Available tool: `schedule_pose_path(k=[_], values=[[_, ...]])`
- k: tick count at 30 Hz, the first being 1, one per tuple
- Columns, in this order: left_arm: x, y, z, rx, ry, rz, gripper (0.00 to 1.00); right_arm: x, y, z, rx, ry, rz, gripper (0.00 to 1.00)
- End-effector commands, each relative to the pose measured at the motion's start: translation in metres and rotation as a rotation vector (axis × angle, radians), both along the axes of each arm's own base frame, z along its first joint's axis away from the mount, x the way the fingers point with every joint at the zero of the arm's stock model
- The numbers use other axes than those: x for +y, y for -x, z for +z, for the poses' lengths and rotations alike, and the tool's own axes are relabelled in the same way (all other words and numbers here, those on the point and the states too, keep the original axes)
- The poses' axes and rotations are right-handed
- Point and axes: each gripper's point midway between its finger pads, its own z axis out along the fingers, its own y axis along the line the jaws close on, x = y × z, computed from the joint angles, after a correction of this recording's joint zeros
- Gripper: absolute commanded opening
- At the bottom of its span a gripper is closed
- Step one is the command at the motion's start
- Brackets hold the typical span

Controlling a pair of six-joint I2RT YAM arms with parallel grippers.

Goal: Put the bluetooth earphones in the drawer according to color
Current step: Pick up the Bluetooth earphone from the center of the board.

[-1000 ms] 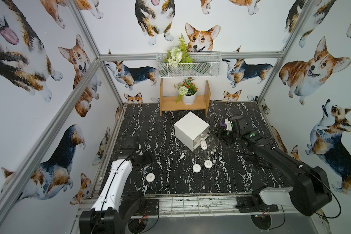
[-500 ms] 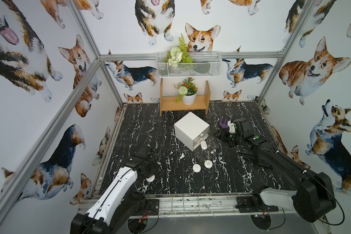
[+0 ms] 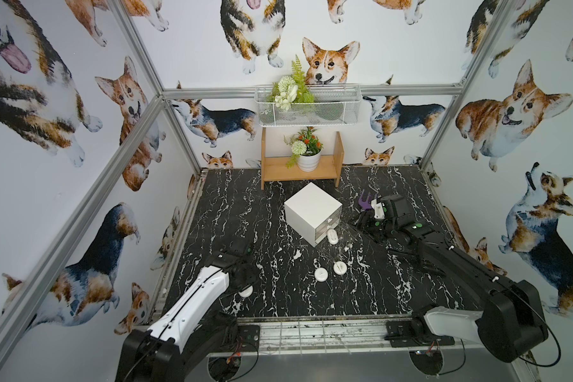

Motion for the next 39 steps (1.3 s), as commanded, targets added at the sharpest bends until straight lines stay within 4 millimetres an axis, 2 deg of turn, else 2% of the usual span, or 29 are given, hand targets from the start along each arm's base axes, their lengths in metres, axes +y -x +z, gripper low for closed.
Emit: schedule_pose_path(k=[1,7,14,22,31,36,39], values=[[-0.004,0.0,-0.005,0.007,-0.004,0.012,0.74,0.002,-0.002,0.002,-0.022,-0.006,0.022,0.61],[-0.004,0.004,-0.009,0.025,-0.02,0.012,0.71,0.001,-0.003,0.003,-0.025,-0.009,0.027,0.61],[-0.002,0.003,-0.011,0.039,-0.037,0.02,0.7,-0.001,-0.003,0.003,-0.025,-0.016,0.03,0.61],[-0.007,-0.002,-0.023,0.043,-0.023,0.031,0.7,-0.007,-0.002,0.0,-0.021,-0.016,0.024,0.61],[-0.01,0.001,-0.036,0.056,-0.006,0.039,0.68,-0.012,-0.002,-0.001,-0.019,-0.02,0.017,0.6],[-0.011,-0.001,-0.041,0.052,-0.002,0.036,0.61,-0.015,-0.001,0.002,-0.025,-0.02,0.01,0.6],[-0.012,-0.002,-0.043,0.05,0.005,0.031,0.53,-0.017,0.001,0.004,-0.027,-0.015,0.008,0.6]])
